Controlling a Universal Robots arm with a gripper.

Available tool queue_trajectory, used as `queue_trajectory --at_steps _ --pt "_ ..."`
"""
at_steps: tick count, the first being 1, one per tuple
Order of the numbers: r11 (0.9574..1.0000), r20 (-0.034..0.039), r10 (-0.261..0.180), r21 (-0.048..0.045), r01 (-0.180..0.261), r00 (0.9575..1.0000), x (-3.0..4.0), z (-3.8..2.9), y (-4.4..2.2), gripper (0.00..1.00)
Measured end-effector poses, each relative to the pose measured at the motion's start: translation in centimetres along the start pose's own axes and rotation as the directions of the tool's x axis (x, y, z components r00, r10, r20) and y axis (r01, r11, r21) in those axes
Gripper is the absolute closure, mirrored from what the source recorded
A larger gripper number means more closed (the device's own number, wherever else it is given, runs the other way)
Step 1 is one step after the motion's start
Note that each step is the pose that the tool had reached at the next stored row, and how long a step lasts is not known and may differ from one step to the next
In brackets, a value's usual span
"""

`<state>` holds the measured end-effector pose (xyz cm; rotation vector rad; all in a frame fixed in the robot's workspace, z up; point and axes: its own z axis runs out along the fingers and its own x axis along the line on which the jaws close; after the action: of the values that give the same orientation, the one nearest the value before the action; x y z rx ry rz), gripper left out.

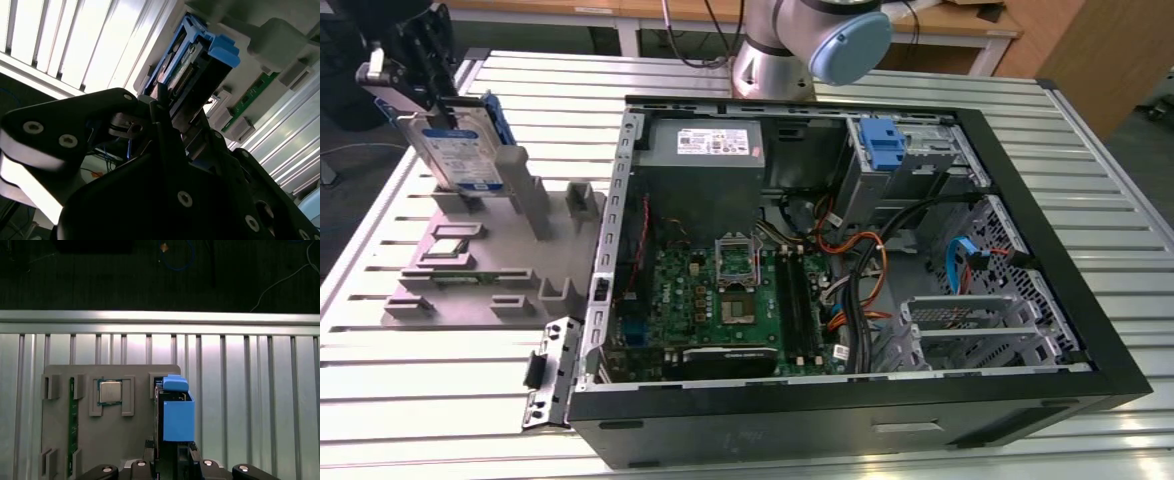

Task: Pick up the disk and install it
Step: 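Pick up the disk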

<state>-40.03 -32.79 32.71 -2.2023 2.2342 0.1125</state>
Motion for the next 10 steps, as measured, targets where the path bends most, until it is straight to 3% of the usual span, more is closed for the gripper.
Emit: queue_trajectory --at_steps 4,8,10 --pt "1.0 0.0 0.0 0.0 0.0 1.0 -0.06 -1.28 0.06 0.65" --pt "1.0 -0.0002 0.0 0.0002 0.0 1.0 -0.1 -1.97 0.1 0.65" --pt "1.0 -0.0003 0.0 -0.0001 0.0 1.0 -0.13 -2.61 0.13 0.65"
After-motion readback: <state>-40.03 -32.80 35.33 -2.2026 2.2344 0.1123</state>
